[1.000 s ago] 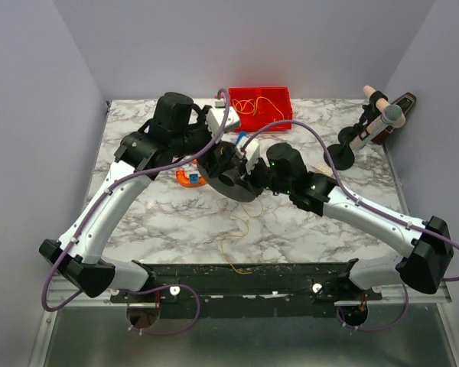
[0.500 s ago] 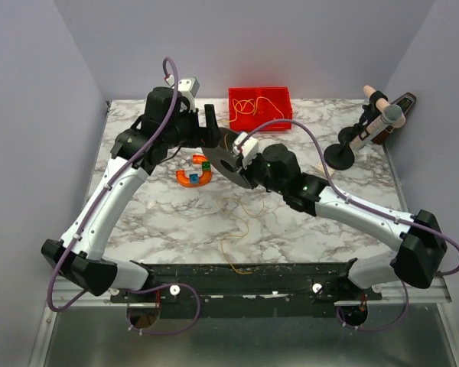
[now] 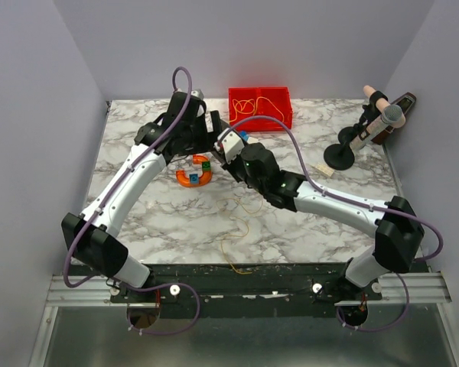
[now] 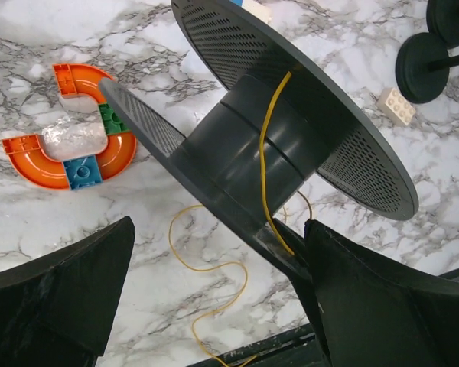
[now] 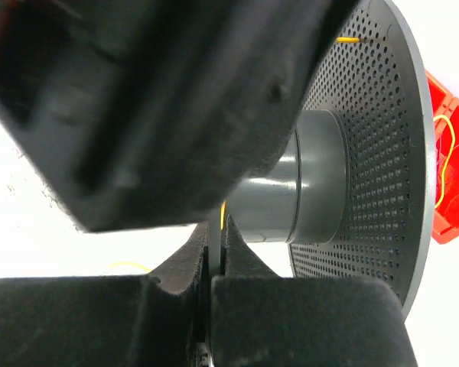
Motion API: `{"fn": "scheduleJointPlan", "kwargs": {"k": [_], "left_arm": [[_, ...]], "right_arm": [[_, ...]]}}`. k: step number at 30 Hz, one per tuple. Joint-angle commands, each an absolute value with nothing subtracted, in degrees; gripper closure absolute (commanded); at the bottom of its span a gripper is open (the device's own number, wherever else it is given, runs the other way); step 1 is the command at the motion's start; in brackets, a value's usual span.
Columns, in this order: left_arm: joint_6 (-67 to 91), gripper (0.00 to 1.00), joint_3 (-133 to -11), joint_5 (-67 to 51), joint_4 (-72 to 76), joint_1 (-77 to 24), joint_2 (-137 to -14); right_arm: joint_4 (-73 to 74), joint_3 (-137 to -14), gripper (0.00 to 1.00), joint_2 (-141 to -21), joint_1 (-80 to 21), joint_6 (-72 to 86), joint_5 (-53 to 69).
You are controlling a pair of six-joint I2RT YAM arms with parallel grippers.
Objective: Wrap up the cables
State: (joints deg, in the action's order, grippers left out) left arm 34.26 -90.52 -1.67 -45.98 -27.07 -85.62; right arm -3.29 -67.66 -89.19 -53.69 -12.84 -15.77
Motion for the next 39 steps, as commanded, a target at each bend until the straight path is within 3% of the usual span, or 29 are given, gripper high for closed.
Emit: {"fn": "scheduleJointPlan", "kwargs": {"k": [1,5,11,13,16,19,31,34,35,37,39], "left_arm": [[35.59,0.01,-91.4,1.15,-46.85,-25.93,-88.06],[35.77,0.05,-92.81,0.26,-45.88,-25.75,-90.35],[35.86,0.25,-92.46,0.26,-45.88,-23.03,-92.46],[35.95,0.41,-92.81,0.09,-45.88,-21.72,-92.99],[36.21,0.77,-92.81,0.09,-45.88,-20.92,-93.08],[37.09,0.98,-91.85,-3.24,-45.62,-20.92,-92.81],[35.68,1.0,-90.0,-10.1,-43.16,-19.87,-93.34],[36.3,1.0,-88.51,-12.56,-42.28,-18.46,-93.6],[36.47,1.0,-88.16,-13.18,-41.93,-18.11,-93.78],[36.47,1.0,-87.98,-13.45,-41.4,-17.58,-93.6],[36.47,1.0,-87.98,-14.15,-40.87,-16.97,-93.08]], "right_arm": [[-10.28,-71.19,0.99,-90.0,-55.19,-16.17,-18.72],[-11.95,-71.72,0.99,-91.23,-56.51,-18.19,-20.21],[-13.36,-74.53,0.99,-93.25,-58.01,-21.27,-25.13],[-14.23,-74.44,0.99,-93.25,-58.01,-21.45,-25.49],[-14.77,-74.18,0.99,-93.69,-58.09,-21.62,-25.14],[-14.94,-74.09,0.99,-94.13,-58.1,-21.53,-25.14],[-7.84,-77.69,0.99,-97.02,-56.87,-18.38,-16.62],[-4.31,-78.93,0.53,-98.43,-55.81,-16.79,-12.84],[-3.96,-78.75,0.43,-98.44,-55.72,-16.79,-11.96],[-3.78,-77.88,0.29,-97.48,-55.72,-16.61,-9.86],[-3.87,-76.91,0.22,-96.07,-55.72,-16.7,-7.83]]}}
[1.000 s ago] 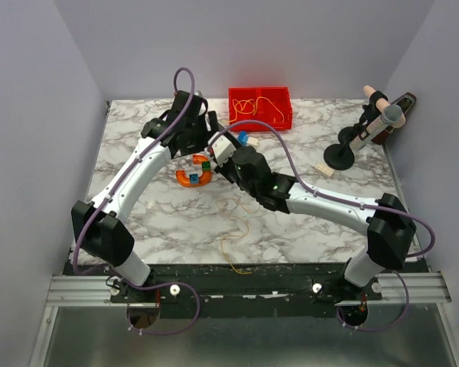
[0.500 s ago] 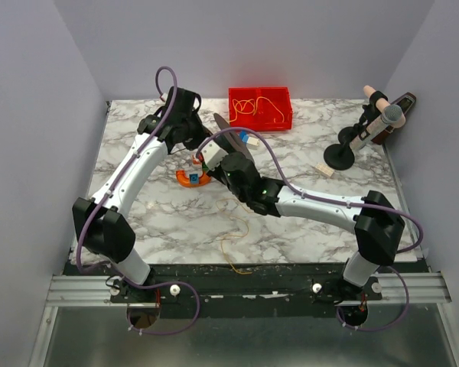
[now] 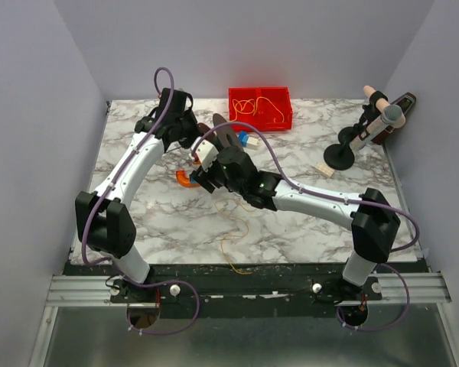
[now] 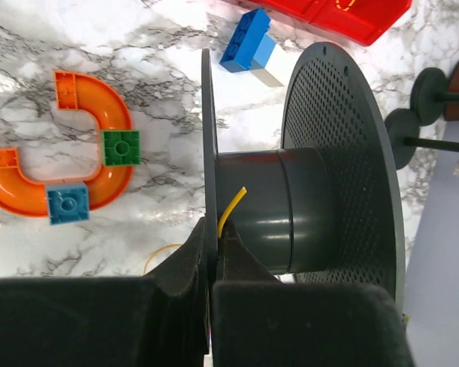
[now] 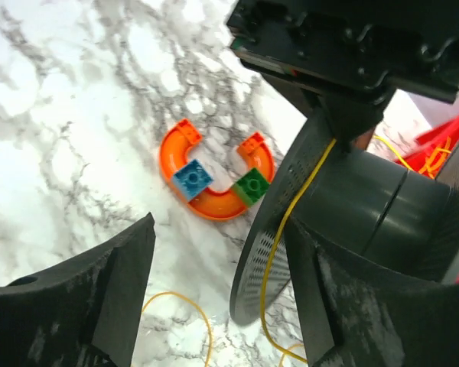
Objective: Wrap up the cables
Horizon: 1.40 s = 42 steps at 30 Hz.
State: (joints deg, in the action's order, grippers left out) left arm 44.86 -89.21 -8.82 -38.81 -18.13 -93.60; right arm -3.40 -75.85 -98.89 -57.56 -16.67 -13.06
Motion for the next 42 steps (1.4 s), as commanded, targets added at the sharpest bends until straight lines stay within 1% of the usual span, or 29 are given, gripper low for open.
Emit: {"fn": "scheduleJointPlan", "kwargs": {"k": [1,10,17,21,26,28,30,34,39,42], "left_arm": [[36.47,1.0,-88.15,-14.41,-40.7,-16.7,-92.82],[35.51,1.0,-90.88,-13.18,-40.43,-14.94,-91.93],[34.81,1.0,-91.93,-13.62,-40.43,-14.77,-91.14],[33.93,1.0,-93.95,-15.37,-40.6,-14.5,-90.0],[33.49,1.0,-101.32,-18.28,-41.31,-13.1,-88.07],[32.26,1.0,-104.92,-17.41,-40.87,-13.01,-86.58],[31.12,1.0,-109.14,-16.53,-41.3,-13.01,-85.87],[29.88,1.0,-115.74,-15.82,-43.33,-13.01,-85.69],[29.27,1.0,-119.96,-15.65,-44.3,-13.01,-85.87],[28.74,1.0,-121.9,-15.21,-44.65,-13.01,-85.96]], "right_arm": [[-3.69,-76.47,0.22,-95.19,-55.72,-16.79,-6.87],[-2.46,-71.46,0.19,-84.3,-55.81,-15.65,7.2],[-1.32,-67.86,0.18,-77.97,-54.23,-13.28,8.52],[-1.93,-64.26,0.18,-73.93,-50.72,-11.61,12.82],[-4.13,-57.67,0.17,-69.53,-40.8,-5.64,20.29],[-3.7,-55.99,0.17,-69.43,-38.33,-5.36,19.96],[-1.24,-55.2,0.17,-70.48,-38.32,-8.95,18.11],[5.61,-53.18,0.22,-73.47,-38.5,-13.09,15.56],[10.36,-50.45,0.21,-74.88,-43.67,-17.22,17.48],[14.49,-51.23,0.21,-78.3,-47.54,-19.42,18.2]]}}
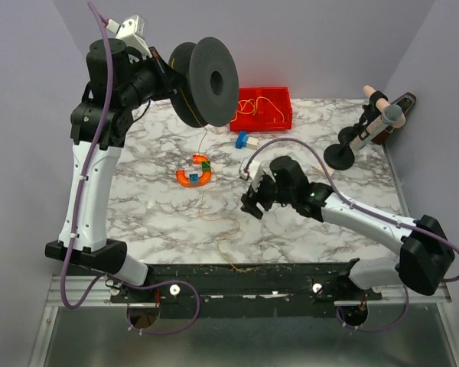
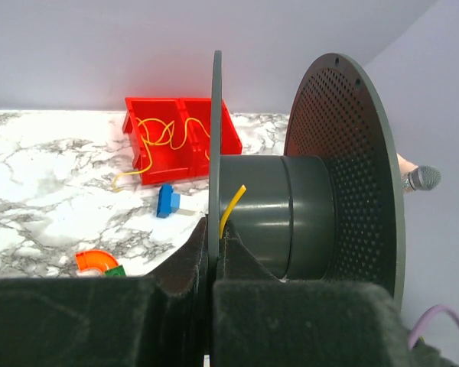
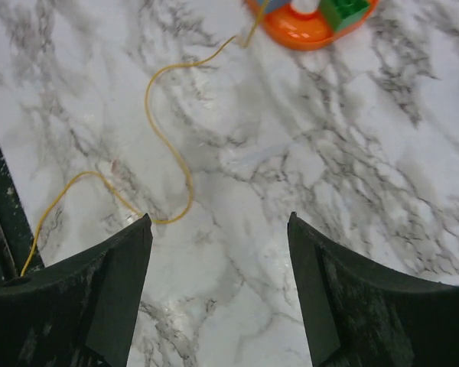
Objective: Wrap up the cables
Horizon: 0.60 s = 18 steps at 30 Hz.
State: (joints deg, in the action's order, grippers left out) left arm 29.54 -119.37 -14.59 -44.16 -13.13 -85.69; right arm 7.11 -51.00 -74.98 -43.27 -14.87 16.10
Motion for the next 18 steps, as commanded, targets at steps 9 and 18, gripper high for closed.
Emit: {"fn": "scheduleJointPlan", "kwargs": {"k": [9,18], "left_arm": [[28.04,1.0,-123.49,-15.73,-44.74,-13.09,-86.22],[27.77,1.0,-124.89,-15.38,-43.95,-13.01,-86.66]], "right_arm": [[17.49,-60.28,0.21,-92.8,-51.5,-20.56,16.43],[16.35,-66.53,0.23,-99.13,-53.34,-21.43,15.12]]}}
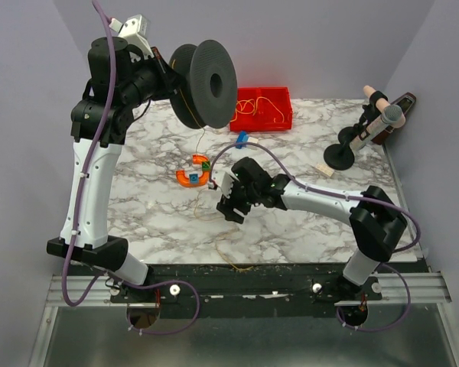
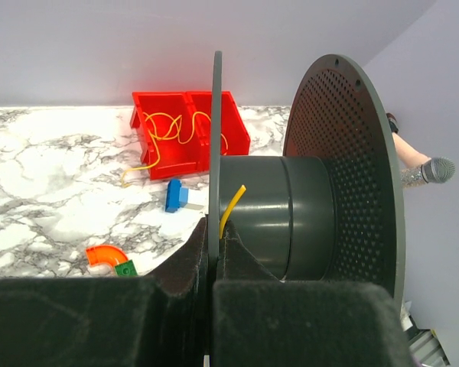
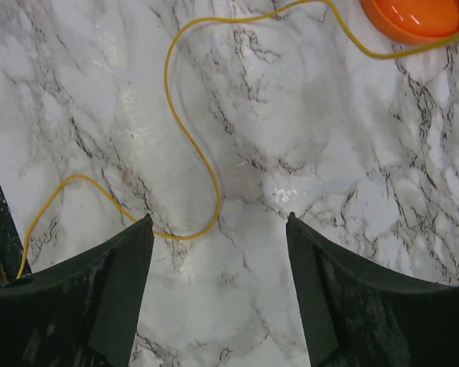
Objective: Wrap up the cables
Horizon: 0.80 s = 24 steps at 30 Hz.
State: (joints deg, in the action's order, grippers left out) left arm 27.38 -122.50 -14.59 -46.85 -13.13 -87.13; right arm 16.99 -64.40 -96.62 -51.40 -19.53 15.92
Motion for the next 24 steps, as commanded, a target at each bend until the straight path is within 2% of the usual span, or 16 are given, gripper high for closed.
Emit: {"fn": "scheduleJointPlan", "kwargs": {"k": [1,6,10,11,12,14,16,20,24], "left_arm": [[27.86,1.0,-124.89,-15.29,-43.95,-13.01,-86.83],[27.69,1.0,-124.54,-14.94,-43.59,-13.01,-86.66],[27.6,1.0,-123.93,-15.12,-43.51,-13.09,-86.22],[27.6,1.0,-123.66,-15.2,-43.51,-13.01,-86.05],[27.6,1.0,-123.66,-15.21,-43.59,-13.09,-86.04],[27.42,1.0,-123.57,-15.47,-43.77,-13.1,-85.7],[26.64,1.0,-123.57,-15.73,-44.12,-13.01,-84.99],[23.48,1.0,-124.36,-16.43,-45.61,-13.01,-83.94],[20.49,1.0,-124.46,-20.64,-47.19,-13.01,-82.53]], "right_arm": [[16.43,-66.71,0.23,-100.36,-54.22,-22.84,14.77],[18.37,-67.94,0.24,-105.38,-54.93,-24.0,15.38],[17.66,-67.67,0.28,-107.39,-55.2,-22.06,10.21],[17.67,-68.02,0.35,-108.36,-55.2,-21.71,9.06],[17.75,-68.29,0.46,-109.07,-55.2,-21.1,8.18],[17.32,-68.47,0.75,-109.95,-55.11,-19.61,6.69],[16.44,-67.86,0.97,-109.52,-54.93,-18.02,5.02],[15.38,-67.15,0.99,-107.32,-50.82,-13.9,1.33],[12.4,-66.8,0.99,-102.32,-40.89,-8.89,1.14]]}}
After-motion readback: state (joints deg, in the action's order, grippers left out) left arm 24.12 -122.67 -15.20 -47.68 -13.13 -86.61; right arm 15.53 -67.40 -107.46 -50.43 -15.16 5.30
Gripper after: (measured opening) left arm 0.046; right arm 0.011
